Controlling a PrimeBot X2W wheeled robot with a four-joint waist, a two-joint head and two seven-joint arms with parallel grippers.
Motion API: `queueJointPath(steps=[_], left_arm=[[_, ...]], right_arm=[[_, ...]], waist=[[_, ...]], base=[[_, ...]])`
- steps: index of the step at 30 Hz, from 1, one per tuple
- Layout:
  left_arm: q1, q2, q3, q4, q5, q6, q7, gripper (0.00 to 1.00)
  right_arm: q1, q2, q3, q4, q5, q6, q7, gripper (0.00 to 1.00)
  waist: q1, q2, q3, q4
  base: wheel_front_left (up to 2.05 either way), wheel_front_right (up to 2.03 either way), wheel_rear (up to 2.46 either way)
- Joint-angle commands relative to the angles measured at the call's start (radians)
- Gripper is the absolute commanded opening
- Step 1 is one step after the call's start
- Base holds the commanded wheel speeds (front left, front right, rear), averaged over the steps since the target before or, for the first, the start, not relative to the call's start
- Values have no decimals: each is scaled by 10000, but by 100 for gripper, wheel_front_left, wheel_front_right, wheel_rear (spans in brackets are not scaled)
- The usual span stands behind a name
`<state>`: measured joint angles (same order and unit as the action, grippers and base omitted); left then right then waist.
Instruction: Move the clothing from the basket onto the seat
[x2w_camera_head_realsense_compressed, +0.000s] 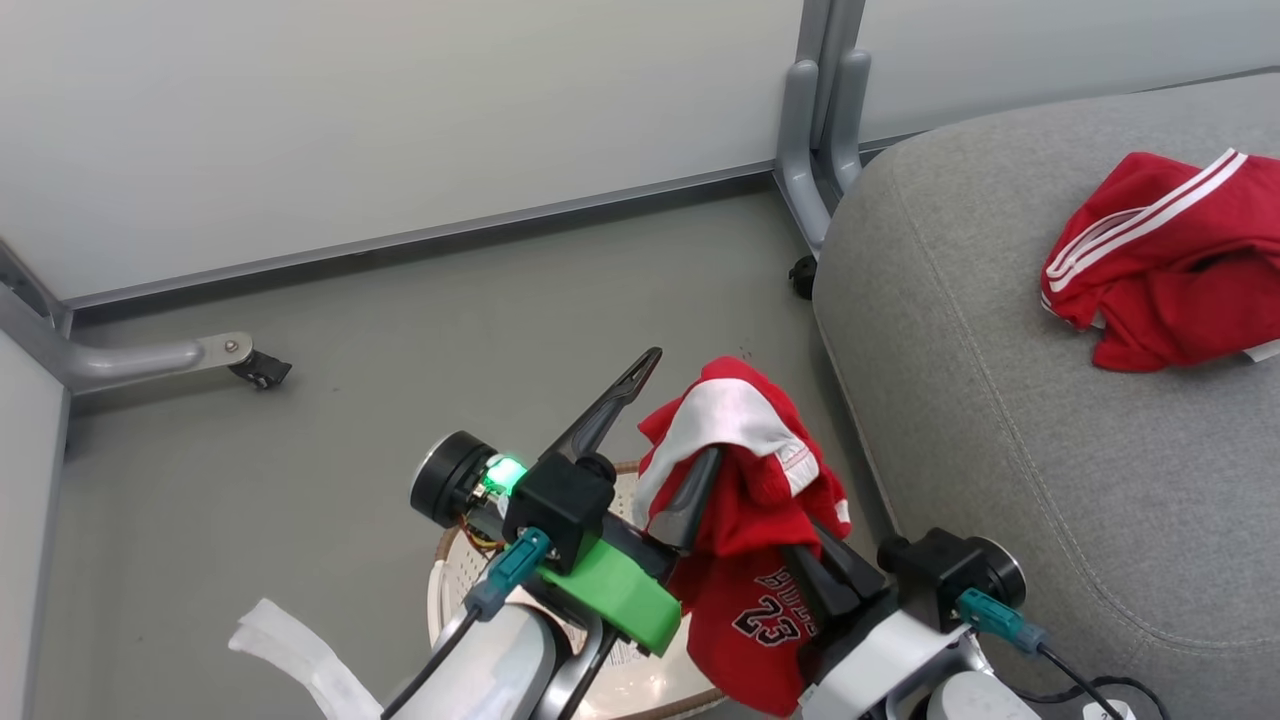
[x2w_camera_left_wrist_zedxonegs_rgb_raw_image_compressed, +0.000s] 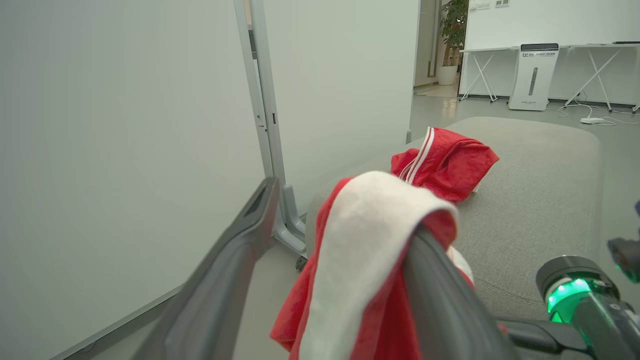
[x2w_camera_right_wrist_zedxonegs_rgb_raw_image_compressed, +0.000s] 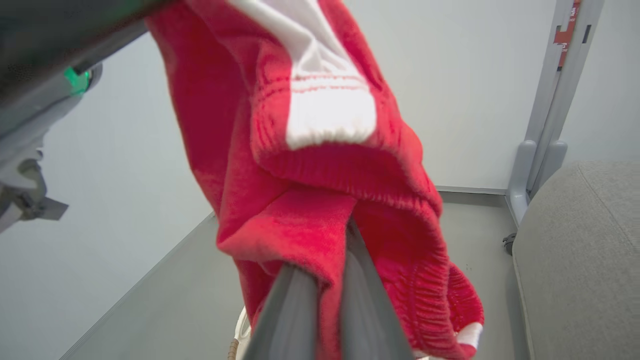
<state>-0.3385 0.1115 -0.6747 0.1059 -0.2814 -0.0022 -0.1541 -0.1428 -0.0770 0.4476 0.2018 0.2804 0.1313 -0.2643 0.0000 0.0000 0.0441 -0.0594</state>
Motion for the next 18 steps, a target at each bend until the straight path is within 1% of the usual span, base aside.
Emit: queueJointPath(steps=[1,8,18], left_arm=[[57,106,14,52,-11,43,38,100],[209,285,-71,242,-67,49,267,100],[517,673,43,146,-220,120,104,100]], right_arm=[[-81,6,-28,-76,8,-11,0,0],[-160,22,-136,-189,9,-11,0,0],[-307,-40,-782,-634,-235,-11,-2,0]], waist=[[0,0,25,-15],[0,0,166,-52],[0,0,608,-395]], base=[[0,0,0],[0,0,0],[0,0,0]])
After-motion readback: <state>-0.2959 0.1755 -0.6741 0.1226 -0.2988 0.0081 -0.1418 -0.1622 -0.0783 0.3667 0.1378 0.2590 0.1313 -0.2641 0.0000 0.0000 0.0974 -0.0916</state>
